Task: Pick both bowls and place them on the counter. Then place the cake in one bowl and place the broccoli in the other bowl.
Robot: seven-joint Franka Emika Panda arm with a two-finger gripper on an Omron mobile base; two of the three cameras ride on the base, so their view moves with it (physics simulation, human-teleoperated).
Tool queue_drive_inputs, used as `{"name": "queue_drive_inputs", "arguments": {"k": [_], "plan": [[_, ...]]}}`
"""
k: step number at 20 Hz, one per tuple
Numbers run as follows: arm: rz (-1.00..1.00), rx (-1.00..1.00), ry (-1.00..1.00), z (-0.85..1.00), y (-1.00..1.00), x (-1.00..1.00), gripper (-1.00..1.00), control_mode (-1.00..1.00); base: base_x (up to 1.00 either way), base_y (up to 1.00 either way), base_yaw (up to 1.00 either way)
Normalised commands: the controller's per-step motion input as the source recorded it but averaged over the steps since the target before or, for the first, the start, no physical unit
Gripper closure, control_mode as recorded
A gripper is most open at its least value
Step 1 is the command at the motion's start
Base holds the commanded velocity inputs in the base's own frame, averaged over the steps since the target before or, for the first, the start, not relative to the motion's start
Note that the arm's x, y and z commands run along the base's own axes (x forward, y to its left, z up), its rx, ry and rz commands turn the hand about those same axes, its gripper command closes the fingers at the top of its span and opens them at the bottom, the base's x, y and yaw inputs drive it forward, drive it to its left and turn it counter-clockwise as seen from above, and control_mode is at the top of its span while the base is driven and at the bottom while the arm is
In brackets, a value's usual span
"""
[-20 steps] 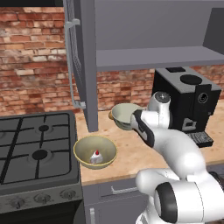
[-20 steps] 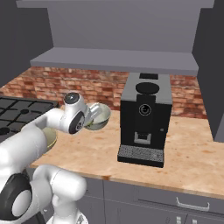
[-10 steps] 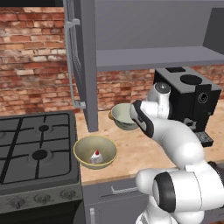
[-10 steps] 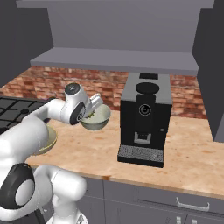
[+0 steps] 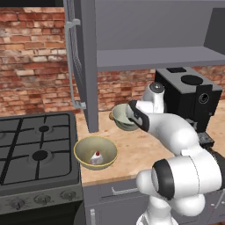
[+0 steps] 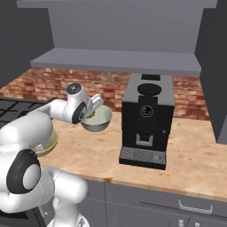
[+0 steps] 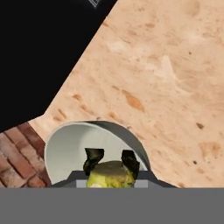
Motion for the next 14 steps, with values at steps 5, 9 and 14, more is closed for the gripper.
{"name": "queue_drive_inputs", "arguments": {"k": [5, 9, 14], "plan": [[0.0, 0.0, 0.05, -0.19, 0.1, 0.31, 1.0, -1.0, 0.0, 0.0, 0.0], [0.0, 0.0, 0.08, -0.15, 0.0, 0.18, 1.0, -1.0, 0.0, 0.0, 0.0], [0.0, 0.0, 0.14, -0.09, 0.0, 0.27, 1.0, -1.0, 0.0, 0.0, 0.0]]}}
